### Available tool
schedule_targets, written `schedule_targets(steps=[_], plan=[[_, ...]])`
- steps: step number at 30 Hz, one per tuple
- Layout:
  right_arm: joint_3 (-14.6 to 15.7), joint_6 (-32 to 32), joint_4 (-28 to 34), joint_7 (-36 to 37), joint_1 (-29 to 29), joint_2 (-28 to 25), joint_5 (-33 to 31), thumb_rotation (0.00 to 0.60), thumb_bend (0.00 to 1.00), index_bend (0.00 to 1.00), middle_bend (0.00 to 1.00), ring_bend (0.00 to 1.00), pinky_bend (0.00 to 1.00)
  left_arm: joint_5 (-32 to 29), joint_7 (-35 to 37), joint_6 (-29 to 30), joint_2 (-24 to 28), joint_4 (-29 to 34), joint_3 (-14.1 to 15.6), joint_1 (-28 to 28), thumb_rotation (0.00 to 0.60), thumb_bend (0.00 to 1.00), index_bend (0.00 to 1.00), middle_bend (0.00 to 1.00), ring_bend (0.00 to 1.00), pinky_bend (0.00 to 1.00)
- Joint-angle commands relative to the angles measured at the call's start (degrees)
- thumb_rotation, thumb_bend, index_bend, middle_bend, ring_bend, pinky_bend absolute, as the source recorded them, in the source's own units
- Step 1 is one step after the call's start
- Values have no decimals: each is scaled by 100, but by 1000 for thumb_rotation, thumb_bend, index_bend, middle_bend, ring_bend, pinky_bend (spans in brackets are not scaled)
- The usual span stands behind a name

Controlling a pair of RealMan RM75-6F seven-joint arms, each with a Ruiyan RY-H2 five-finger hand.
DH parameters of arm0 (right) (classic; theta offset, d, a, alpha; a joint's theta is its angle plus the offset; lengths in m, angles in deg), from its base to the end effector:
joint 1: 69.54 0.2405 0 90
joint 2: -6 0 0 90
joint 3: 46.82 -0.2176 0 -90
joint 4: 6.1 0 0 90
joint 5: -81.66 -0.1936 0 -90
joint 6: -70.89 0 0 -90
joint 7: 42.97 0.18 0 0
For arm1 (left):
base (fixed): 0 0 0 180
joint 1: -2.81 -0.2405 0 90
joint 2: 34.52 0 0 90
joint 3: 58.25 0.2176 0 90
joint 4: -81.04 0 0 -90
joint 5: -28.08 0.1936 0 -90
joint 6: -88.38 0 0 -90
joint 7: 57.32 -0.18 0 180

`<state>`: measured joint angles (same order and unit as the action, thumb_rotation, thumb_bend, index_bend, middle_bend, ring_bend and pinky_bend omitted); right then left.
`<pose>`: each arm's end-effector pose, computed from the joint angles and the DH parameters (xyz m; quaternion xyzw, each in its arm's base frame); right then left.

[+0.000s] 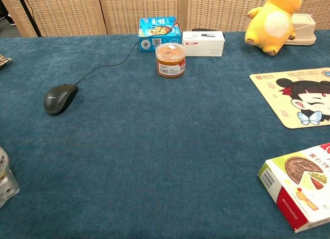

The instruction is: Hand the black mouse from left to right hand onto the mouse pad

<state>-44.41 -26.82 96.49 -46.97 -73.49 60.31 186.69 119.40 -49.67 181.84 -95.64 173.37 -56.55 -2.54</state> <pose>-0.2157 -0.1511 0.1877 0.6365 -0.3162 0.4317 0.5554 -0.2861 0.1481 0.1757 -0.5575 -0.4246 -0.3973 0.5925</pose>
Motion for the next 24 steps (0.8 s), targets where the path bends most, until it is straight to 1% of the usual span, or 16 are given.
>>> schedule_targets(steps=[1,8,10,12,15,20,24], plan=[[-1,19,4,-6,7,4,-3,600,0,0,0,0,0,-6,9,9,2,-10,-1,-4,600,101,0,0,0,0],[11,87,24,16,22,-6,-34,600,0,0,0,0,0,-15,-56,-130,-6,-60,-11,87,600,101,0,0,0,0],[5,79,19,18,17,-11,-46,600,0,0,0,0,0,-40,-90,-239,-41,-150,-90,206,600,101,0,0,0,0],[0,80,26,21,15,-6,-64,600,0,0,0,0,0,-5,-7,-306,-121,-325,-229,383,600,101,0,0,0,0],[1,112,34,11,22,-1,-82,600,0,0,0,0,0,190,275,-454,-301,-785,-364,712,600,101,0,0,0,0],[-33,200,64,-48,40,25,-220,600,0,0,0,0,0,864,458,-758,-705,-1931,-496,1524,600,101,0,0,0,0],[-73,276,100,-98,47,28,-400,600,0,0,0,0,0,1187,500,-928,-1102,-2884,-548,2074,600,100,0,0,0,0]])
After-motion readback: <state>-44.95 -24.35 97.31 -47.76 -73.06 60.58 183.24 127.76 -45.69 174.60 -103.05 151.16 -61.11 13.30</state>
